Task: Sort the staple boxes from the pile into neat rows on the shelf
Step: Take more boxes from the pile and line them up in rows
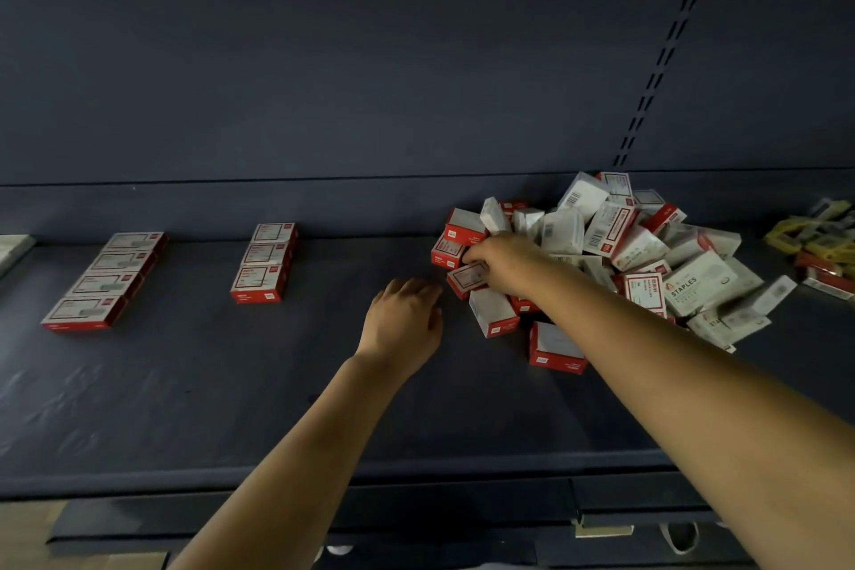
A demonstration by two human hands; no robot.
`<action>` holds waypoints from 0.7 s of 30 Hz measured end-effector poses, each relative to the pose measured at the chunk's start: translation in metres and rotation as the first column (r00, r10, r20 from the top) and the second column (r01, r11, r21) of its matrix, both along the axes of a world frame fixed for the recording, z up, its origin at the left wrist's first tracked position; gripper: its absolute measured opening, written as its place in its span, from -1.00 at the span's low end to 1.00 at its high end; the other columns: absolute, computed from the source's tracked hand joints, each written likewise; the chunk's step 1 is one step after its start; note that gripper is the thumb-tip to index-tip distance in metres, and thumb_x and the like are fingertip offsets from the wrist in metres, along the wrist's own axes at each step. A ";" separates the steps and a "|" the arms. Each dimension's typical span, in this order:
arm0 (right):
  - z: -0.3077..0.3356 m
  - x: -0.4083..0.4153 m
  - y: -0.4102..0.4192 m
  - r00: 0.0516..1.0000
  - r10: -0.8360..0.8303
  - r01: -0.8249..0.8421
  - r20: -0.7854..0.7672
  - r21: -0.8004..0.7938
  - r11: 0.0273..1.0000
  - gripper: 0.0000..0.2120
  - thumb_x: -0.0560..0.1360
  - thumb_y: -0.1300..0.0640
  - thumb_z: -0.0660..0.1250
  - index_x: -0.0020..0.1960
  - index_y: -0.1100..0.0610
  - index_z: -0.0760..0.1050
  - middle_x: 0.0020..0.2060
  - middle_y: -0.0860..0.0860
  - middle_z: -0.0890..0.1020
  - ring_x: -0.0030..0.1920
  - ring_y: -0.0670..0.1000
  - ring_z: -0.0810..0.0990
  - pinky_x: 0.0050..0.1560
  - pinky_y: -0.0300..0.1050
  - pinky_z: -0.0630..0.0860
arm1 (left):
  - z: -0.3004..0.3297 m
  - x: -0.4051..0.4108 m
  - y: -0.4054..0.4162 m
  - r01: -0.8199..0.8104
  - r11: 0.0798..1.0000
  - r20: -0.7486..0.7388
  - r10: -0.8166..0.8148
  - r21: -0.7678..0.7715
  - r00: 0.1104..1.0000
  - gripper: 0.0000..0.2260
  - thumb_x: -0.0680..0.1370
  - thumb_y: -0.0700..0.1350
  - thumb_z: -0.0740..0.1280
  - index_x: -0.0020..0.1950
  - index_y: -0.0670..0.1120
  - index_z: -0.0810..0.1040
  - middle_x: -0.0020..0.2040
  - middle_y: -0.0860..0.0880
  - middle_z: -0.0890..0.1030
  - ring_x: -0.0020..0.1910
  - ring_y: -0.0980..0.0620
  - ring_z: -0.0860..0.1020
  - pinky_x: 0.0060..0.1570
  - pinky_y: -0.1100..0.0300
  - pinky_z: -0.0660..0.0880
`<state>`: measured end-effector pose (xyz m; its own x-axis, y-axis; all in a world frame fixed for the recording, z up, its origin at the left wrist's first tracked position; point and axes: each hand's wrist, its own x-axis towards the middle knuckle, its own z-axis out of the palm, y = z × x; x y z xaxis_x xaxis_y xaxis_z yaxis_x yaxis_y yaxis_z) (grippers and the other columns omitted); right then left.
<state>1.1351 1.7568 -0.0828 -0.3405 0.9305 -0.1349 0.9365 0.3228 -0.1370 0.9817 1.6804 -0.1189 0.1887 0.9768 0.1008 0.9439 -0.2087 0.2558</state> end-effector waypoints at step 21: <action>-0.005 0.004 0.016 0.966 0.200 -0.189 0.164 -0.079 0.979 -0.57 0.49 0.28 0.25 0.34 0.11 0.39 0.29 0.01 0.35 0.26 0.06 0.34 0.25 -0.10 0.37 | -0.004 -0.005 -0.007 -0.033 0.998 -0.020 0.032 -0.045 0.999 -0.63 0.62 -0.06 0.12 0.44 0.00 0.32 0.42 0.05 0.36 0.39 0.04 0.27 0.33 0.18 0.23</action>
<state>1.1391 1.7728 -0.0873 -0.4810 0.8365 -0.2623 0.8678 0.4968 -0.0071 0.9772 1.6738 -0.1228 0.1583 0.9860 0.0527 0.9547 -0.1665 0.2465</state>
